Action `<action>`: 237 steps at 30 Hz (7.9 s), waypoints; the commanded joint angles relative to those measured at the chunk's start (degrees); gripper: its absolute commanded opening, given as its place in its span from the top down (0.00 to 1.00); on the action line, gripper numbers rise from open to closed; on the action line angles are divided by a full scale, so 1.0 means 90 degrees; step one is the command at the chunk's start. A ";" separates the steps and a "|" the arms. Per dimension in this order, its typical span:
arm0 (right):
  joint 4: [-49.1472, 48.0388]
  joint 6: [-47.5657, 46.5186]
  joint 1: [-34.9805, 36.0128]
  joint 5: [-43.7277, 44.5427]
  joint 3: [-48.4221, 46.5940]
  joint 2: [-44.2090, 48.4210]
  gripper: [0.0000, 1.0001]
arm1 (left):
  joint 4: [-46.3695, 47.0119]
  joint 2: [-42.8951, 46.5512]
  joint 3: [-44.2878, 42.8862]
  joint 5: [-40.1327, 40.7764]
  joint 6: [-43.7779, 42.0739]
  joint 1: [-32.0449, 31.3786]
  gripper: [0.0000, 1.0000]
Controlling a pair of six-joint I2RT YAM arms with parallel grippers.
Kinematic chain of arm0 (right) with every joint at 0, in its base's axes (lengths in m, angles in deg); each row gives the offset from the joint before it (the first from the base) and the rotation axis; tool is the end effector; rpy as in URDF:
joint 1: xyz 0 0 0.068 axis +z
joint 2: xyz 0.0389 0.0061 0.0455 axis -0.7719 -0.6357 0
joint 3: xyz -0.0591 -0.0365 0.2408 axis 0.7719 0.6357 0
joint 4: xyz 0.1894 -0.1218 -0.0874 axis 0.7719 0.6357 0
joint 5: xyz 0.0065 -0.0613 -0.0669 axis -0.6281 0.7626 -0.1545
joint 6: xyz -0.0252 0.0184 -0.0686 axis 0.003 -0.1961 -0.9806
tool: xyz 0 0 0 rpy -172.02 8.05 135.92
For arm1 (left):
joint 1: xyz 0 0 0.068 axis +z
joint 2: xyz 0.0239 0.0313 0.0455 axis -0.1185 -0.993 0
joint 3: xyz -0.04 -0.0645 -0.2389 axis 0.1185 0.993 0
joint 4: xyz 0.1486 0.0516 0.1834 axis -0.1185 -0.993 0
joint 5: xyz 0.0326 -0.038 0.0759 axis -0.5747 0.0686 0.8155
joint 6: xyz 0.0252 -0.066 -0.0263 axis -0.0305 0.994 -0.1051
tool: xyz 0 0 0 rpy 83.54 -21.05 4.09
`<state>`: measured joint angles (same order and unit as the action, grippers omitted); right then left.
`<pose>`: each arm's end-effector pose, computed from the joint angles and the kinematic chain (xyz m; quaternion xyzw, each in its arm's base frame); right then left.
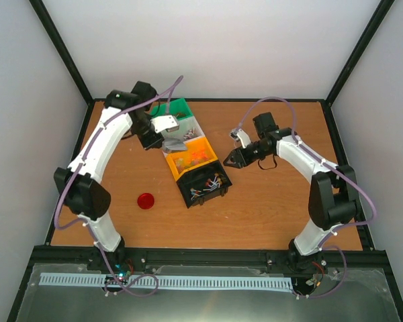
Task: Pack the candies
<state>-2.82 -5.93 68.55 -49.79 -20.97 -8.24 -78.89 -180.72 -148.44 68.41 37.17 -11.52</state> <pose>0.2944 0.1411 0.2053 -0.3129 0.8581 0.3656 0.1792 0.2868 -0.1078 0.2993 0.4849 0.8605 -0.0725 0.1383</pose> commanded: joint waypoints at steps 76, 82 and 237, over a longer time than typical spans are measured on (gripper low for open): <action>-0.0363 -0.0053 0.1000 0.0792 -0.0213 -0.1347 0.54 | 0.5845 -0.0302 0.3947 -0.3148 0.0734 0.0382 0.99; -0.0354 -0.0052 0.0931 0.0765 -0.0035 -0.1266 0.50 | 0.5819 -0.0082 0.4169 -0.3544 0.0279 0.0761 0.99; -0.1440 0.1207 -0.1952 0.0715 -0.0372 0.0496 0.00 | 0.0878 -0.2810 -0.3592 0.0865 -0.0699 -0.2391 0.99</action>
<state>-14.69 5.70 51.30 -42.66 -22.87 -3.76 -70.39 -205.92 -177.84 74.13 33.50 -32.22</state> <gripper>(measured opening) 1.000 0.094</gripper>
